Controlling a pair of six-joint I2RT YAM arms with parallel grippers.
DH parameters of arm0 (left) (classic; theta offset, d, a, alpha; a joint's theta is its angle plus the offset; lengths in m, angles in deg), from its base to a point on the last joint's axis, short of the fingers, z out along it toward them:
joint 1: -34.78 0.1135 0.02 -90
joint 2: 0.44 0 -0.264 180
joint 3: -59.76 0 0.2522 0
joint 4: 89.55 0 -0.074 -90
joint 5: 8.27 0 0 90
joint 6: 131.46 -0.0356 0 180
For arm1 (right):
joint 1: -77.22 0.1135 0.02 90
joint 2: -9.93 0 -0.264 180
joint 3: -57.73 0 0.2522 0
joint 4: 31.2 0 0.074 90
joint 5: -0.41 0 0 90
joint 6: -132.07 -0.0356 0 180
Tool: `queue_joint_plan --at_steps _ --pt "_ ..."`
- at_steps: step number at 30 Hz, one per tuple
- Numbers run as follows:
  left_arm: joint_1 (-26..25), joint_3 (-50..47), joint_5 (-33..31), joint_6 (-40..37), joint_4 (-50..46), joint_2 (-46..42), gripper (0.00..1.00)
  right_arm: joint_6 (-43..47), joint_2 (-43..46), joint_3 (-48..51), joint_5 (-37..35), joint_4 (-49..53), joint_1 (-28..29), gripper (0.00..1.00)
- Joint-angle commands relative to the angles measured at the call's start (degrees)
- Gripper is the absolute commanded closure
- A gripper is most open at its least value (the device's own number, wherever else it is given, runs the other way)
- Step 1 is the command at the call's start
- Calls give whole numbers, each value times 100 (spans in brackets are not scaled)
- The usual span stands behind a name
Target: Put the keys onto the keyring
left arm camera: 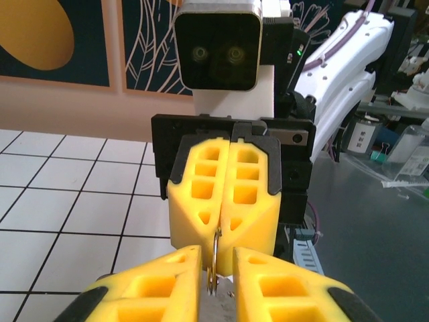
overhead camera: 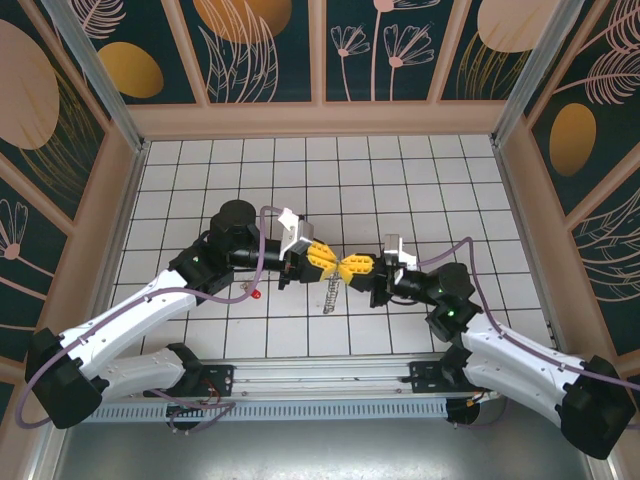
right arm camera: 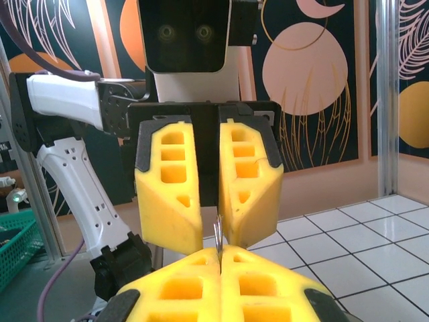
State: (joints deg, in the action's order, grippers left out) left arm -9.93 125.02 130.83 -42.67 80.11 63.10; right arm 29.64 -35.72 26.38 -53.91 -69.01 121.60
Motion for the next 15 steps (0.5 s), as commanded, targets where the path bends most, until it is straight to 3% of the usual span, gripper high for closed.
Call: queue_joint_plan --at_steps 1,5,15 --pt "-25 -70 146 81 262 7 85 -130 -21 122 5 -773 45 100" --pt "-29 -79 131 96 271 0 88 -177 -41 171 -17 -968 58 100" --pt "-30 -70 161 138 378 30 80 -374 -224 320 -31 -1633 53 100"
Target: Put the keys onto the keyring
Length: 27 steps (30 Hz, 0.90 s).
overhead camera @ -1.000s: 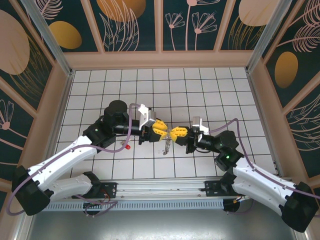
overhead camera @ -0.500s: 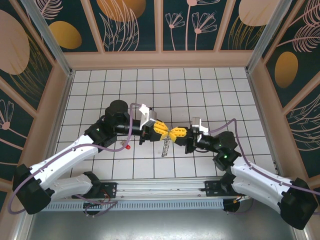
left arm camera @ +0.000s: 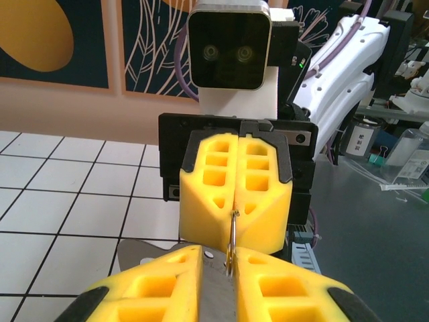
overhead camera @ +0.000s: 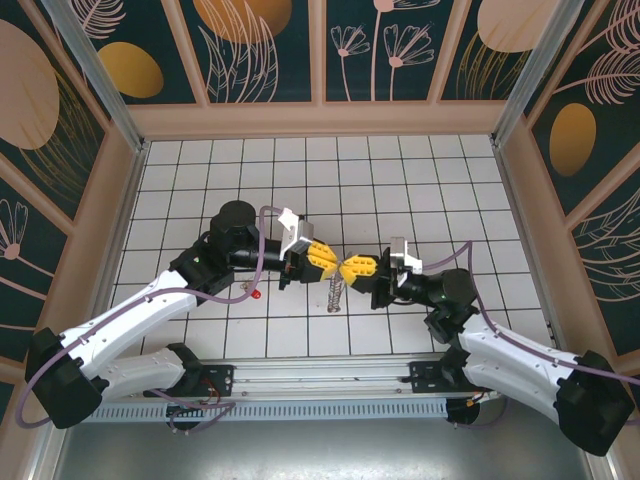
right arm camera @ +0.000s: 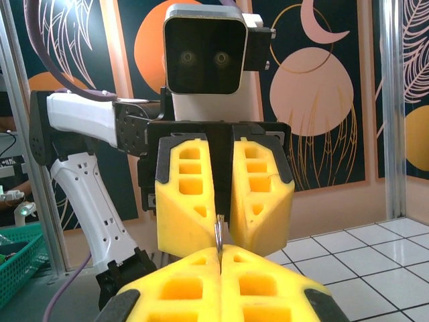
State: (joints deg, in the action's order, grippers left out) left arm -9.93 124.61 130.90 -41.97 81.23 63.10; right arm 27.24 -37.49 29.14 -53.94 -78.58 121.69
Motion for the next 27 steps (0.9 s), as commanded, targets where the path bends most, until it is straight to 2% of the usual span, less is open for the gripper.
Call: queue_joint_plan --at_steps 1,8,20,27 --pt "-24 -27 155 66 268 35 80 -151 -85 46 -15 -696 45 100" --pt "-30 -49 209 104 325 32 84 -187 -154 107 -42 -837 53 100" --pt "-32 -86 332 245 529 79 84 -266 -380 164 -59 -1277 62 100" --pt "-36 -106 374 288 592 96 94 -301 -501 201 -84 -1539 63 100"
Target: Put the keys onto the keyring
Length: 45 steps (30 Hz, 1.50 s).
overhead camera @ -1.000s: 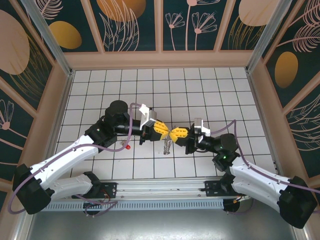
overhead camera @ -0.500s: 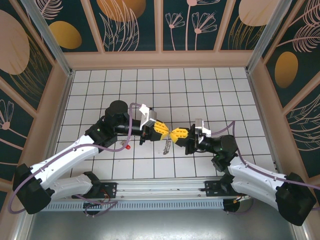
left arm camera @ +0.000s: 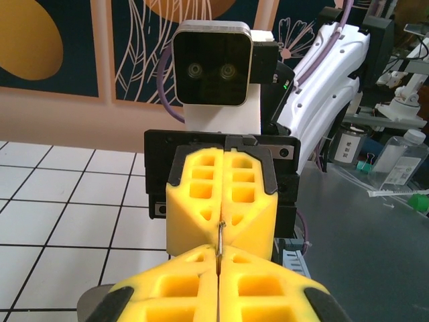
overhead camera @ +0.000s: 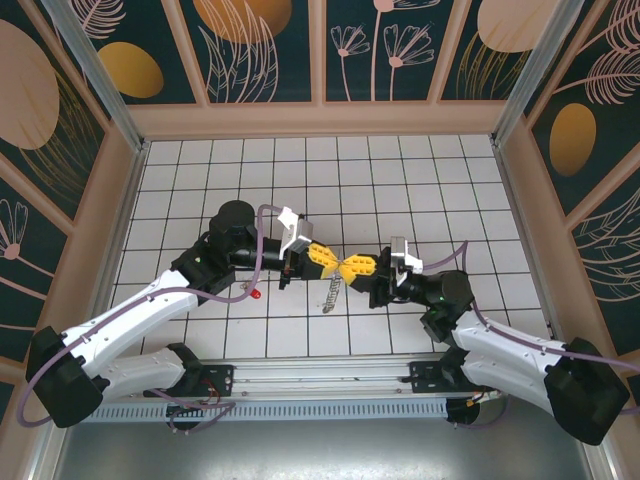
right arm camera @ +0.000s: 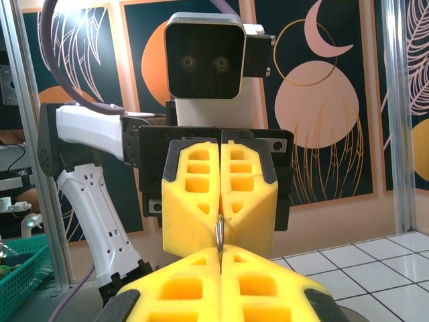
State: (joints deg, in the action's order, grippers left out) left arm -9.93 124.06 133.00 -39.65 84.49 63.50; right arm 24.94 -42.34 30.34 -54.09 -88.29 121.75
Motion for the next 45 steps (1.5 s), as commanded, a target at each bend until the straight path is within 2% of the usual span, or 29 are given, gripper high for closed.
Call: queue_joint_plan --at_steps 1,4,8,10,12,15,20,24,32,45 --pt "-31 -49 173 62 277 57 95 -80 -12 96 -70 -605 55 100" --pt "-29 -48 182 88 335 57 100 -98 -59 121 -88 -699 55 100" --pt "-30 1 171 52 268 50 100 -89 -110 116 -151 -617 64 100" --pt "-37 105 47 -153 -75 40 100 3 14 66 -199 -236 64 89" --pt "-27 253 -236 -536 -596 50 100 223 290 -55 -281 541 64 77" --pt "-30 483 -687 -1126 -1556 172 100 787 809 -356 -474 2203 79 71" --pt "-31 830 -1204 -1593 -2303 313 100 1540 1472 -834 -992 4421 82 70" --pt "-36 1004 -1499 -1858 -2771 457 100 1936 1487 -1142 -1099 5342 82 70" --pt "-38 1185 -1769 -2118 -3336 488 100 2402 981 -1521 -923 5911 143 69" --pt "-38 1221 -1632 -2230 -3563 584 100 2416 491 -1616 -738 5461 244 68"
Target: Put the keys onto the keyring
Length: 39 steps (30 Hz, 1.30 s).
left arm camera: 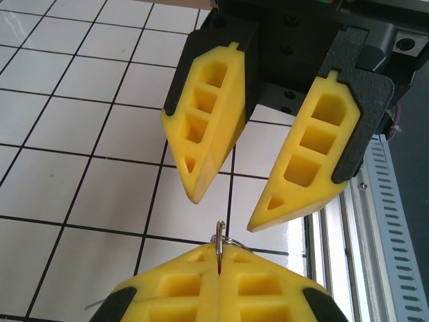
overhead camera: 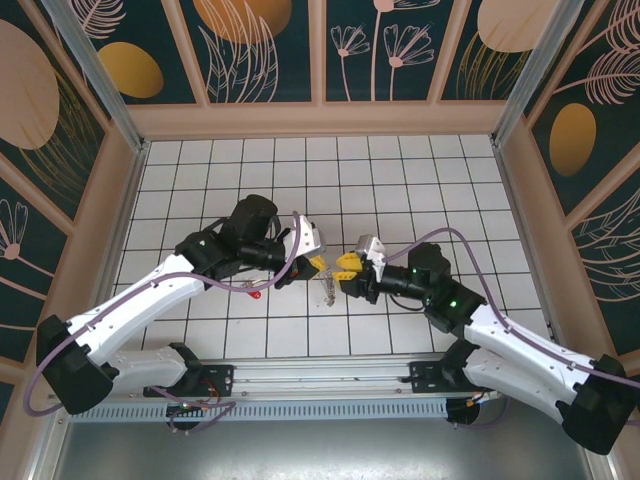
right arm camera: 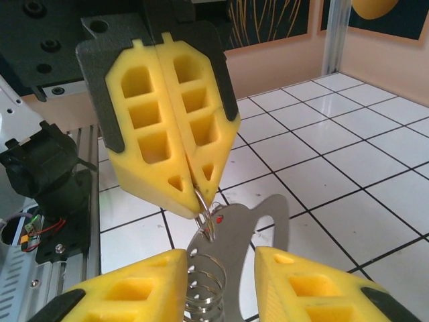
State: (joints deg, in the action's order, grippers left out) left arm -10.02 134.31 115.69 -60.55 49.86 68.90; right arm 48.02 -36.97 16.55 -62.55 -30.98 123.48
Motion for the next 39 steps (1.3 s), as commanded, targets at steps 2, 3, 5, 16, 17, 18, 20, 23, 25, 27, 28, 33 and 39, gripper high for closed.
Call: queue_joint_plan --at_steps 2,3,5,16,17,18,20,23,25,27,28,33,39 --pt "-26 207 130 -139 -103 52 100 112 -107 -246 134 -298 88 69" --pt "-27 205 138 -139 -103 52 100 118 -123 -255 143 -322 98 69" --pt "-29 205 166 -139 -106 58 100 134 -158 -270 162 -363 102 70" --pt "-27 178 354 -158 -72 106 100 180 -445 -358 272 -549 111 76" --pt "-23 170 365 -159 -77 106 100 190 -464 -373 287 -553 111 80" --pt "-24 163 366 -154 -64 106 100 210 -472 -378 305 -552 111 87" --pt "-24 152 371 -140 -55 97 100 220 -482 -370 327 -562 112 98" --pt "-28 113 451 -76 59 21 100 255 -453 -354 345 -536 119 100" --pt "-28 -43 686 84 364 -170 100 261 -348 -303 345 -574 119 100" --pt "-25 -312 858 330 791 -425 100 229 -186 -219 390 -719 111 100" --pt "-29 -420 922 453 944 -530 100 180 -94 -145 414 -864 112 100" --pt "-29 -760 1219 956 1521 -762 90 -127 88 115 578 -1614 98 100" --pt "-28 -852 1328 1143 1733 -891 98 -274 -108 197 694 -2190 107 100"
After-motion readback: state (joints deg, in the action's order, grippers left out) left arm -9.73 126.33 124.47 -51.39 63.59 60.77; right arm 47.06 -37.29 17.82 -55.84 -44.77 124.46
